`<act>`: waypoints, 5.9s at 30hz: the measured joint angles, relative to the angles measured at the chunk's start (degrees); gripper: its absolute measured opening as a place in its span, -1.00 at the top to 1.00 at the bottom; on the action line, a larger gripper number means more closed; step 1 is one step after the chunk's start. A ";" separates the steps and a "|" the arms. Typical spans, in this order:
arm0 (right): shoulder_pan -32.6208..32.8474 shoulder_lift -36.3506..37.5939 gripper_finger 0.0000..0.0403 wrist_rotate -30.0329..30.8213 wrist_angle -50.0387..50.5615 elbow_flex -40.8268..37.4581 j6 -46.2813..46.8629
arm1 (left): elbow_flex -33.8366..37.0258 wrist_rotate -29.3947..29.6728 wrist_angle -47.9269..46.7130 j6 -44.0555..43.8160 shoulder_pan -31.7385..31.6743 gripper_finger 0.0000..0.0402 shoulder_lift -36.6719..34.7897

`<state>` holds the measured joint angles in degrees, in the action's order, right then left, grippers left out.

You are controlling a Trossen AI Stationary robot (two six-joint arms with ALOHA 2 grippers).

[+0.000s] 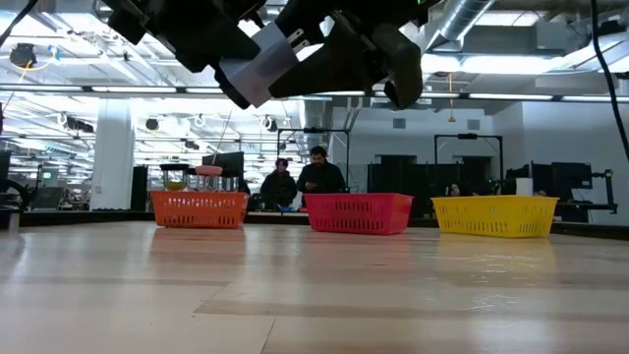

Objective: Pick & Place Office items
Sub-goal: Put the top light blue charger adapter into the yellow bin, then put the light blue charger adapter into the yellow bin

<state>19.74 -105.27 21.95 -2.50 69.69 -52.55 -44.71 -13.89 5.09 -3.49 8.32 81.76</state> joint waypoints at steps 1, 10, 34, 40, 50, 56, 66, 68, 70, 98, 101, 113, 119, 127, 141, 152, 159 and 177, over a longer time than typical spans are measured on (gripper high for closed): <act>-0.11 0.01 -0.19 -0.66 -0.06 0.00 -0.01 | 0.00 0.01 0.06 0.00 0.00 -0.08 0.00; -0.72 0.02 -0.17 -4.05 -1.58 0.00 -3.44 | 0.00 0.04 0.71 -0.02 0.00 -0.09 0.00; -1.88 0.01 0.34 -7.08 -2.52 0.00 -1.86 | 0.00 0.11 1.72 -0.04 0.00 -0.09 0.00; -1.92 0.02 0.43 -6.96 -2.56 0.00 -1.13 | 0.02 0.48 2.00 0.10 0.00 -0.17 0.00; -1.92 0.02 0.40 -6.97 -1.63 0.00 1.01 | 0.00 0.44 2.76 0.16 -0.04 -0.21 0.00; -1.83 0.00 0.45 -6.95 3.61 0.00 6.20 | 0.00 0.85 2.84 0.22 -0.04 -0.28 0.00; 0.75 0.52 0.44 -1.59 10.94 -0.02 11.77 | -0.02 9.19 2.67 0.23 -2.67 -0.32 -2.96; 1.41 1.41 0.43 0.14 14.38 -0.02 14.85 | -0.02 9.96 2.74 0.22 -3.57 -0.32 -4.73; 1.99 2.78 0.42 1.76 19.20 -0.02 18.52 | -0.02 10.60 2.78 0.22 -4.38 -0.32 -6.87; -16.34 25.40 0.41 12.73 76.81 -6.53 68.62 | 0.11 10.92 2.75 -0.22 -6.03 -0.31 -14.53; -20.17 25.99 0.41 12.42 72.68 -9.98 67.02 | 0.11 10.91 2.74 -0.20 -6.03 -0.31 -14.53; -30.82 20.01 0.41 4.97 61.03 -16.83 56.43 | 0.11 10.90 2.72 -0.22 -6.03 -0.31 -14.53; -34.29 14.66 0.34 5.00 60.39 -16.79 56.28 | 0.11 10.88 2.72 0.02 -6.03 -0.31 -14.53; -35.18 9.05 0.13 5.17 60.30 -16.74 55.49 | 0.11 10.88 2.72 0.10 -6.03 -0.31 -14.53; -34.90 13.58 0.01 5.01 63.09 -12.50 55.53 | 0.11 10.88 2.70 0.17 -6.03 -0.31 -14.53; -29.96 23.93 0.02 -2.63 66.28 -6.10 59.59 | 0.11 10.86 2.70 -0.10 -6.03 -0.31 -14.53; -19.85 28.92 0.02 -7.70 61.32 -5.01 64.90 | 0.11 10.85 2.65 -0.39 -3.77 -0.31 -14.53; 2.13 18.13 0.02 -8.68 32.26 -5.05 66.07 | 0.50 10.82 1.58 -0.55 14.67 -0.31 -14.53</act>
<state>21.88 -87.14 13.27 29.76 64.64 13.52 -44.21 -3.07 6.67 -4.04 22.99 67.22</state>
